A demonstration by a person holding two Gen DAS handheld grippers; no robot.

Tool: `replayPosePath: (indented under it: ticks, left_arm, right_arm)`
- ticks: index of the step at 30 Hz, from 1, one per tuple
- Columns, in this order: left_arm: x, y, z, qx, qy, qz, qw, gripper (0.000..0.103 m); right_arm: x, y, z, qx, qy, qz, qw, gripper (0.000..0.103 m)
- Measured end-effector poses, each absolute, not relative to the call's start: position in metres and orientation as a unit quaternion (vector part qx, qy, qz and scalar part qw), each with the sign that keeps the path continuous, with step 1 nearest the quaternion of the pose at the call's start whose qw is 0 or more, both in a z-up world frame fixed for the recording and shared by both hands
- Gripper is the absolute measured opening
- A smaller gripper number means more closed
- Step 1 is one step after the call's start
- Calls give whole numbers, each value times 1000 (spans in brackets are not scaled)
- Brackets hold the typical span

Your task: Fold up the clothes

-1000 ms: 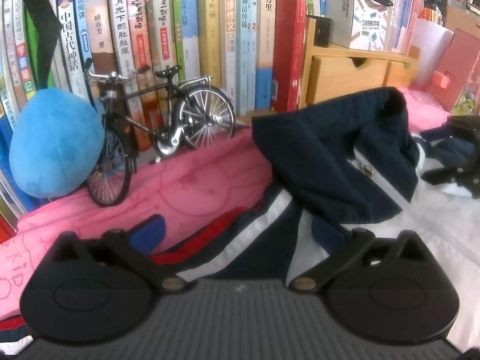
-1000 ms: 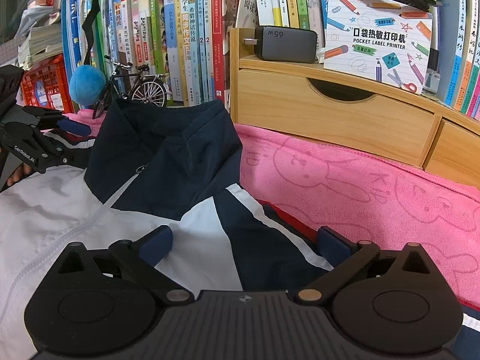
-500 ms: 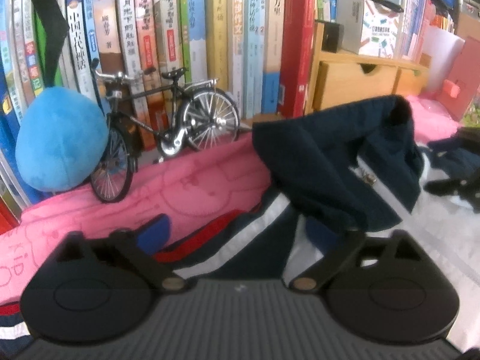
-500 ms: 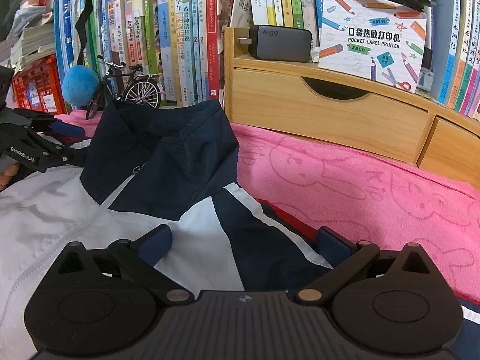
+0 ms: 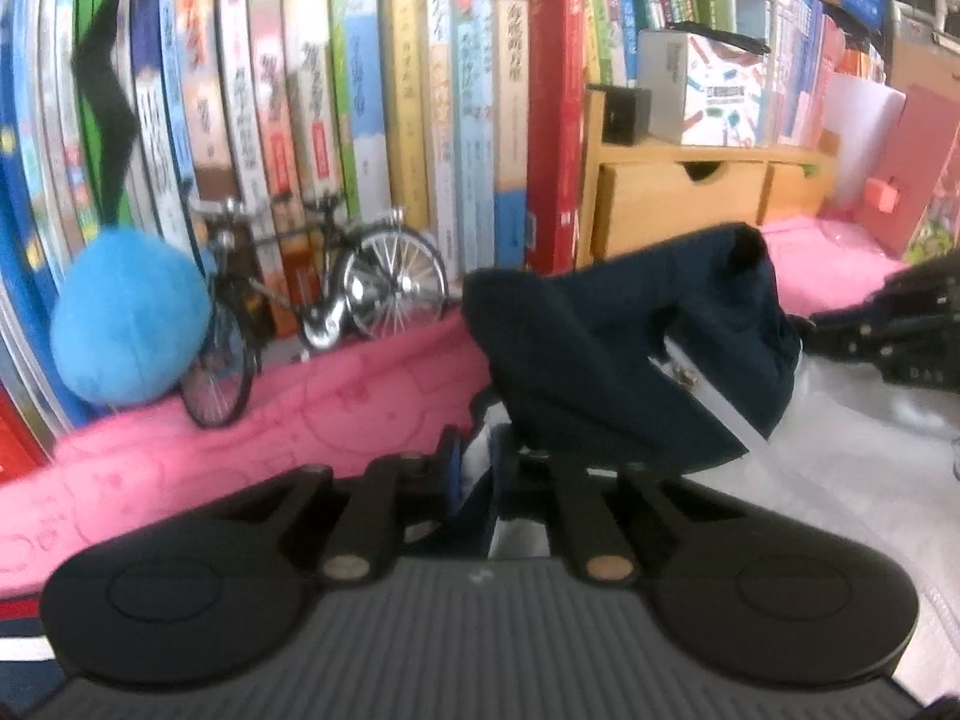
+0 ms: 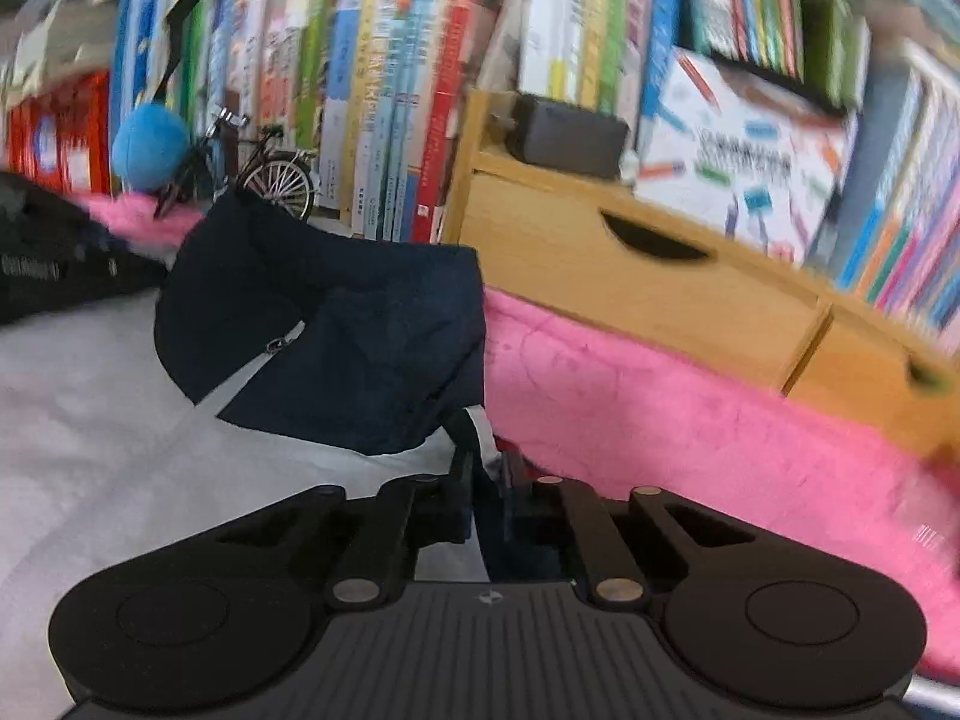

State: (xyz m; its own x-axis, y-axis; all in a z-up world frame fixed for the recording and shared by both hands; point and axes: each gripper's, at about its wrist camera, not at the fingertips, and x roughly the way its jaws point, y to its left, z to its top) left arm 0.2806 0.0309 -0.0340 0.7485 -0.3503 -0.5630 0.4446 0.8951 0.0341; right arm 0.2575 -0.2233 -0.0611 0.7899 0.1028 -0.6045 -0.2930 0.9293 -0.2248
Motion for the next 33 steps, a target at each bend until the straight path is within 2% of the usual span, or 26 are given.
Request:
replayPosePath:
  ticks: [5,7,9,10,11,13,15,16,17,18,19,20,21,22,26,29,33]
  left_arm:
    - [280,29,-21,92,254,-188,944,7]
    - [285,30,-17,80,259,-181,945,7]
    - [285,33,-17,82,263,-190,942,6]
    - [285,34,-19,84,270,-194,939,6]
    - [286,36,-21,86,278,-199,936,6]
    - [290,40,-25,70,292,-211,930,6]
    - [296,45,-30,48,306,-224,924,11]
    - [301,48,-32,39,317,-227,920,16]
    - [308,50,-36,33,333,-229,914,29]
    - [308,51,-37,31,334,-226,915,32]
    - [307,51,-38,30,331,-222,917,32]
    - [306,52,-39,30,329,-218,918,28]
    - [305,52,-39,29,326,-214,920,16]
    - [300,47,-40,38,320,-208,924,9]
    - [272,29,-36,84,280,-172,941,4]
    - [262,33,-25,78,256,-163,950,4]
    - [257,35,-9,76,229,-154,958,4]
  right_arm:
    - [273,-218,-46,-190,262,67,944,2]
    - [291,-230,-34,-142,288,90,943,2]
    - [299,-249,-25,-71,310,142,937,9]
    - [298,-257,-24,-51,316,164,933,19]
    - [299,-266,-25,-34,330,183,925,41]
    - [302,-278,-35,-20,364,195,910,65]
    - [301,-278,-47,-36,384,195,902,65]
    - [301,-276,-52,-45,389,198,899,69]
    - [301,-274,-57,-50,395,202,895,72]
    - [301,-271,-61,-58,398,205,892,73]
    - [299,-266,-62,-70,394,201,894,64]
    - [296,-261,-62,-77,387,198,897,45]
    - [293,-255,-61,-83,382,193,900,33]
    - [289,-247,-59,-95,379,186,901,20]
    - [268,-207,-61,-213,346,137,903,5]
    - [251,-187,-63,-282,300,100,906,3]
    - [253,-183,-43,-300,244,49,921,1]
